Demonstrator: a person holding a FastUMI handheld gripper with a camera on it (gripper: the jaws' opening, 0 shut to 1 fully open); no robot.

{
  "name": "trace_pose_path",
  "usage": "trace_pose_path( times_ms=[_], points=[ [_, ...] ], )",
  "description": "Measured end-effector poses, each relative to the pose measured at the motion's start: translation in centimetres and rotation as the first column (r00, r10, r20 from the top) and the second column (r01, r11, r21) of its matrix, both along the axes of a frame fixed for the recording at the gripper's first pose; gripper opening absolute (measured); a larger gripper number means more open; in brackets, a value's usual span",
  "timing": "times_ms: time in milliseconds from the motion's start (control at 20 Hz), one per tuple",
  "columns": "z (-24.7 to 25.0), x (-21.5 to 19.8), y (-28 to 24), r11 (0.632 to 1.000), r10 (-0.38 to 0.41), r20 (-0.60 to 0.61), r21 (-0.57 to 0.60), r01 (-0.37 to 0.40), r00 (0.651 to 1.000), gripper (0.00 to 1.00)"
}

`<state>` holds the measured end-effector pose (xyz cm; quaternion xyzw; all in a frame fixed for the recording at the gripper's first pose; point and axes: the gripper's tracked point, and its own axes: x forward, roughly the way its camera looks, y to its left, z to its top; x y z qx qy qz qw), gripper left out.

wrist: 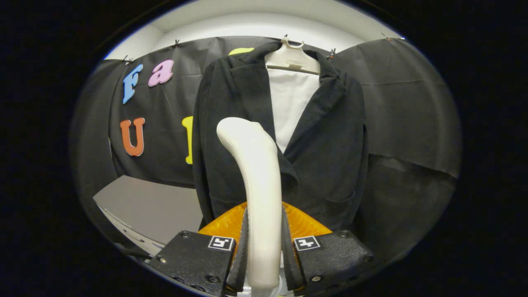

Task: Iron the clothes twice with a garment steamer, once on the left side and once on the right side.

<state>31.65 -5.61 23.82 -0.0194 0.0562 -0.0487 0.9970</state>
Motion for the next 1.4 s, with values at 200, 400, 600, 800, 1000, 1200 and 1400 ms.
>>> trace_pose_path(
  times_ms=[200, 400, 600, 800, 1000, 1200, 1400],
  points=[
    [-1.7, 0.2, 0.0, 1.000, 0.002, -0.036, -0.001, -0.002, 0.999, 0.40],
    [-3.8, 0.6, -0.2, 1.000, 0.001, -0.076, 0.004, -0.001, 0.997, 0.40],
    [-5.1, 0.7, -0.6, 1.000, -0.007, -0.100, 0.005, 0.007, 0.995, 0.40],
    [-6.5, 0.6, -0.7, 1.000, -0.014, -0.122, 0.002, 0.015, 0.992, 0.40],
    [-8.2, 0.7, -0.8, 1.000, -0.024, -0.149, -0.003, 0.024, 0.989, 0.40],
    [-10.2, 0.5, -0.9, 1.000, -0.027, -0.187, 0.000, 0.027, 0.982, 0.40],
    [-12.0, 0.5, -0.9, 0.999, -0.033, -0.220, -0.005, 0.032, 0.975, 0.40]
  ],
)
